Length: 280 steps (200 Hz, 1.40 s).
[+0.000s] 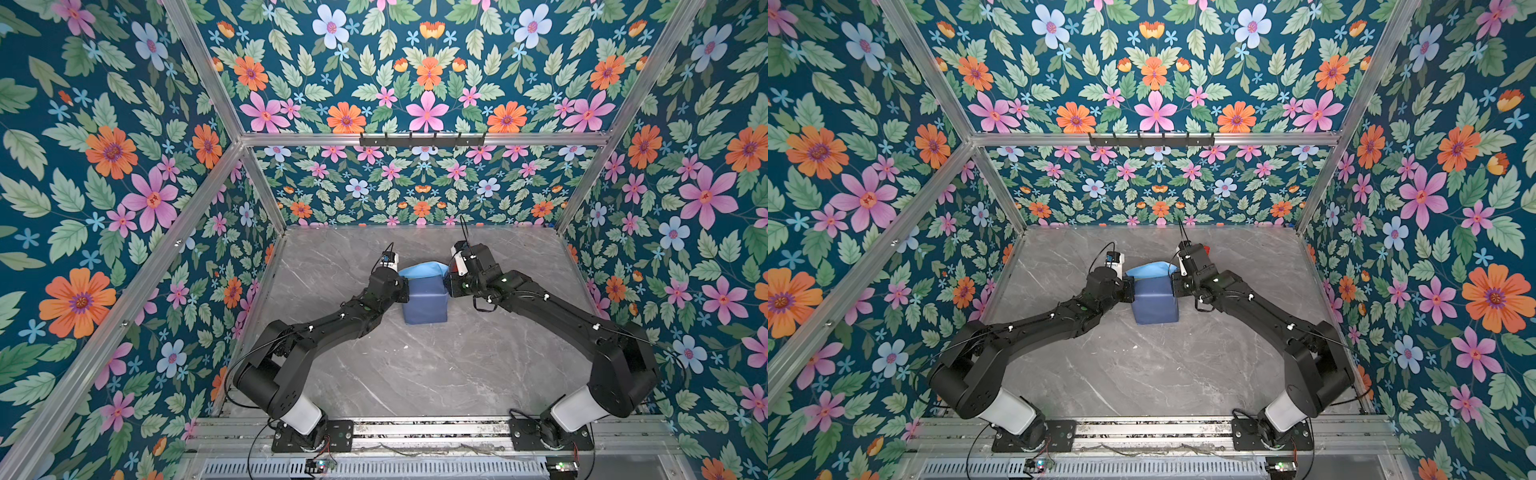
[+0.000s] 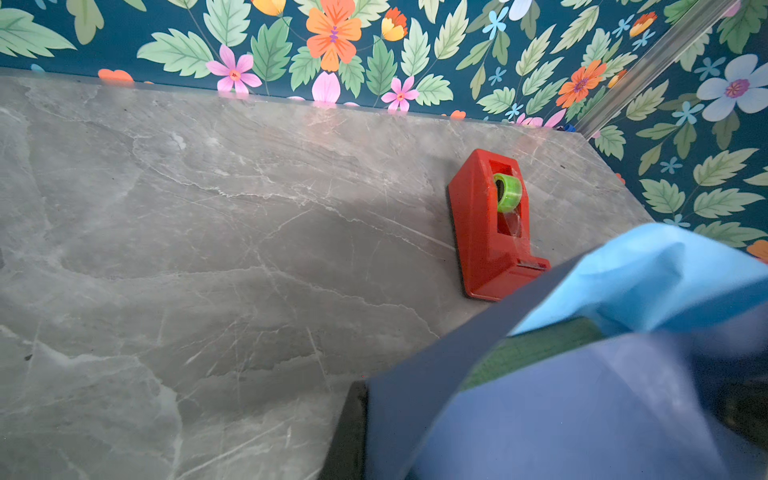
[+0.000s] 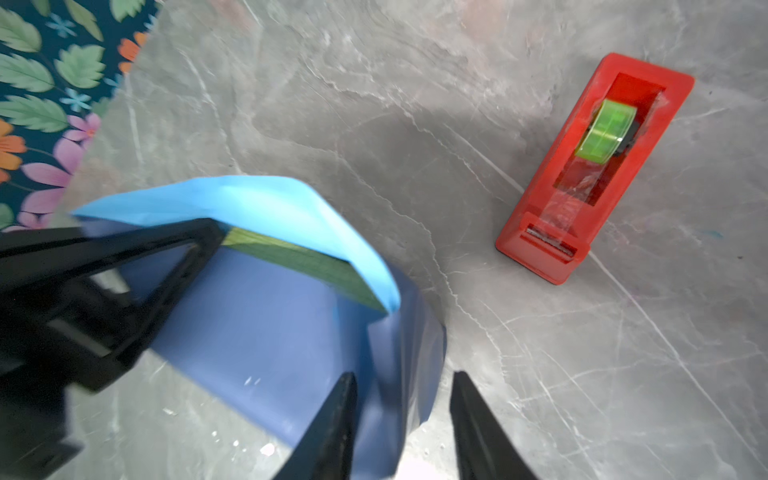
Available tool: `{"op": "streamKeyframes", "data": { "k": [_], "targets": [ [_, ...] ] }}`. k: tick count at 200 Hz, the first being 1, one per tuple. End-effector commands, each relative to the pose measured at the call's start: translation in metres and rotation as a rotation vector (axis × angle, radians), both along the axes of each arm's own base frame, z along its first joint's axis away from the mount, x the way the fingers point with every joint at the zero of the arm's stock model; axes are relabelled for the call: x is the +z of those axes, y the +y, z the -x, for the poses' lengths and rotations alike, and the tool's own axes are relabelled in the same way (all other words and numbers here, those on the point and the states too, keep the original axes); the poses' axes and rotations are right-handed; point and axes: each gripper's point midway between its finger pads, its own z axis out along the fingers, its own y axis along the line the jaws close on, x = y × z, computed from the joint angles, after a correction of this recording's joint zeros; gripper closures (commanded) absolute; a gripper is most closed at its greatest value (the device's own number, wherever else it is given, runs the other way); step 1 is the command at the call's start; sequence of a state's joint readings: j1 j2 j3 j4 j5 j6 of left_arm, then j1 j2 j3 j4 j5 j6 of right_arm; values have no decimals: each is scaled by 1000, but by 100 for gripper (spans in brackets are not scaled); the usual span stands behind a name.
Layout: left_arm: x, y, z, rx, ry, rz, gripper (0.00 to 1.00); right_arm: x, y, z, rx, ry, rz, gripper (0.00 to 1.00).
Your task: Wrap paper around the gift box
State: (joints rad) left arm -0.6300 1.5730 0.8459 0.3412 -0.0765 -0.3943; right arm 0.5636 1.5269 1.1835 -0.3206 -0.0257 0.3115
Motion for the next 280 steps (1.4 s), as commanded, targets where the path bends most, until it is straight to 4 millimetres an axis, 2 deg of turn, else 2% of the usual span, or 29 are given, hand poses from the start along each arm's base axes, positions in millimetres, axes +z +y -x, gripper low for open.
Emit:
{"op": "streamKeyframes", "data": {
  "k": [1, 24, 50, 87, 136, 172, 175, 185, 235, 252, 273, 275, 280],
  "targets": [
    [-9, 4, 1, 13, 23, -25, 92, 8, 0, 9, 16, -6, -35, 56],
    [-8, 4, 2, 11, 23, -21, 91, 10, 4, 14, 36, -13, -72, 51],
    [-7, 4, 1, 13, 21, -21, 89, -2, 10, 5, 36, 8, -69, 47],
    [-7, 2, 1, 9, 23, -12, 89, -9, 8, -15, -9, -22, -13, 54],
    [-7, 2, 1, 10, 24, -11, 89, -10, 13, -26, 14, -25, 29, 80],
    [-7, 3, 1, 10, 21, -15, 89, -4, 12, -29, -12, -24, 44, 95],
    [-7, 3, 2, 10, 22, -15, 89, -17, 13, -31, -15, 2, 61, 96],
    [-6, 3, 2, 10, 21, -13, 89, -19, 12, -32, -31, 10, 74, 100],
    [-5, 2, 1, 9, 21, -5, 89, -24, 10, -31, -99, 29, 109, 100],
    [-4, 2, 1, 10, 19, -5, 89, -20, 11, -30, -96, 25, 96, 100],
    [-3, 4, 1, 15, 17, -6, 89, -11, 8, -25, -90, 13, 91, 85],
    [-3, 3, 1, 14, 17, -6, 89, 0, 6, -24, -90, -8, 77, 84],
    [-3, 3, 1, 14, 17, -6, 89, 7, 5, -22, -88, -19, 69, 80]
  ]
}}
